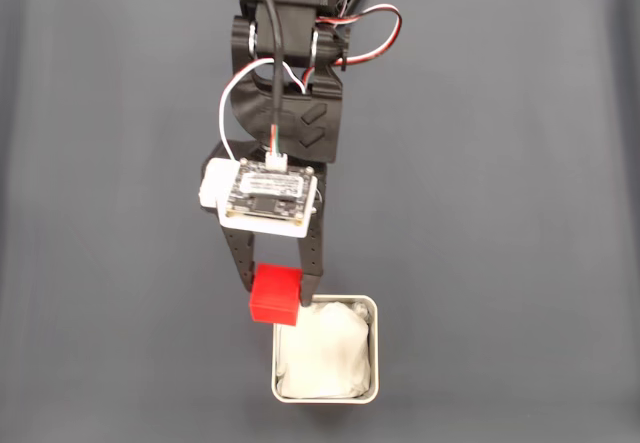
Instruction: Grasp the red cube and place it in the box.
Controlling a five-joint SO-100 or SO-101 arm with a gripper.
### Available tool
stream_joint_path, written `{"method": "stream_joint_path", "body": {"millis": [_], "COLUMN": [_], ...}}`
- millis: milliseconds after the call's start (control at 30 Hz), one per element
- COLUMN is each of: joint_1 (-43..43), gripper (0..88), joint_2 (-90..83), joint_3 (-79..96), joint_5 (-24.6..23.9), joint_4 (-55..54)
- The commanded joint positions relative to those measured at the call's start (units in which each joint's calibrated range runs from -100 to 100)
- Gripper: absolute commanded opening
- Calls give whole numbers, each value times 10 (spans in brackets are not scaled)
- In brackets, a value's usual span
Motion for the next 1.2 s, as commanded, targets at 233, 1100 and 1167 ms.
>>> {"method": "stream_joint_path", "body": {"millis": [233,1100,1167], "joint_1": [-24,-53,-54], "gripper": [17,9,9], "joint_2": [29,92,95], "joint_3": [-68,-110,-110], "joint_5": [4,6,7], "joint_4": [-22,-54,-58]}}
